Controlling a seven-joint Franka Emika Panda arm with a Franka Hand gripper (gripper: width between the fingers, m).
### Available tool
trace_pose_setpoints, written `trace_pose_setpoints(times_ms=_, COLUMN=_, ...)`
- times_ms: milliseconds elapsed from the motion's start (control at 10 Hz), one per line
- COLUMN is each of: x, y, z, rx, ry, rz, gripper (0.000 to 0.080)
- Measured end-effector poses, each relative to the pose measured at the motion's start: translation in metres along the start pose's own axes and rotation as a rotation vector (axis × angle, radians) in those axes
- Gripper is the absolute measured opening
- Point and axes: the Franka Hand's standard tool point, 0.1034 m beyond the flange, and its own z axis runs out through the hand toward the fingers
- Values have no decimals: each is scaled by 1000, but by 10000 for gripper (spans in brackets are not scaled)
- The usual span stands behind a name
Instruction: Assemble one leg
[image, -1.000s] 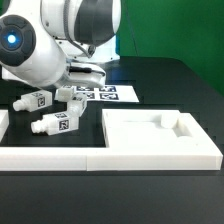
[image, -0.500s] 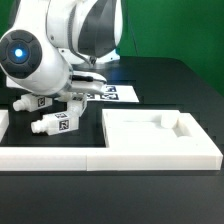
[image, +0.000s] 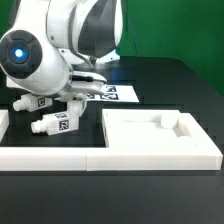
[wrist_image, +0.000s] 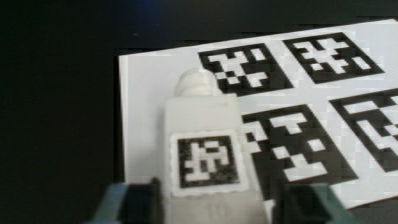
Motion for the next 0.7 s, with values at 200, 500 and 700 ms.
trace_pose_setpoints(times_ms=200, x=-2, y=-2, z=-2, rx=-2, ry=-3, rz=-2, gripper=278)
trace_pose_setpoints(times_ms=500, x=-52, y=-42, z=-52, rx=-31, ry=21, rz=-40, gripper=278)
trace_pose_setpoints(times_ms=700, x=-57, y=-77, z=-84, rx=-73, ry=138, rz=-52, gripper=278)
